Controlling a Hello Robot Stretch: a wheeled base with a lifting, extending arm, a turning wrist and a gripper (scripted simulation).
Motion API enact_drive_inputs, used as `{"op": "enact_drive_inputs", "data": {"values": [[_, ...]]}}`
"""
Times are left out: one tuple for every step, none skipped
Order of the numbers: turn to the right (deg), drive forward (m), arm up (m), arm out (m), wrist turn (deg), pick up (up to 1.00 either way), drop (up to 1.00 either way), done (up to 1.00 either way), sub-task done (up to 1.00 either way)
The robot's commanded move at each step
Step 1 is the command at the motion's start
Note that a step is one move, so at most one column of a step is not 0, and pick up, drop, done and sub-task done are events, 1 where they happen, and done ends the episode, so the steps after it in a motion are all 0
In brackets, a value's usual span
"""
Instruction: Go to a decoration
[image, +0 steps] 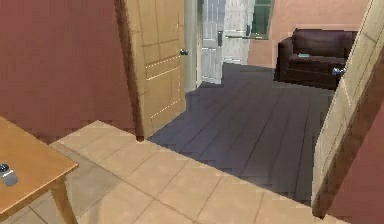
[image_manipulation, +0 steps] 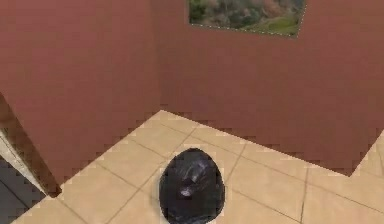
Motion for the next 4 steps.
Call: {"op": "enact_drive_inputs", "data": {"values": [[6.0, 0.0, 0.0, 0.0, 0.0, 0.0, 0.0, 0.0, 0.0], [0.0, 0.15, 0.0, 0.0, 0.0, 0.0, 0.0, 0.0, 0.0], [9.0, 0.0, 0.0, 0.0, 0.0, 0.0, 0.0, 0.0, 0.0], [0.0, 1.0, 0.0, 0.0, 0.0, 0.0, 0.0, 0.0, 0.0]]}}
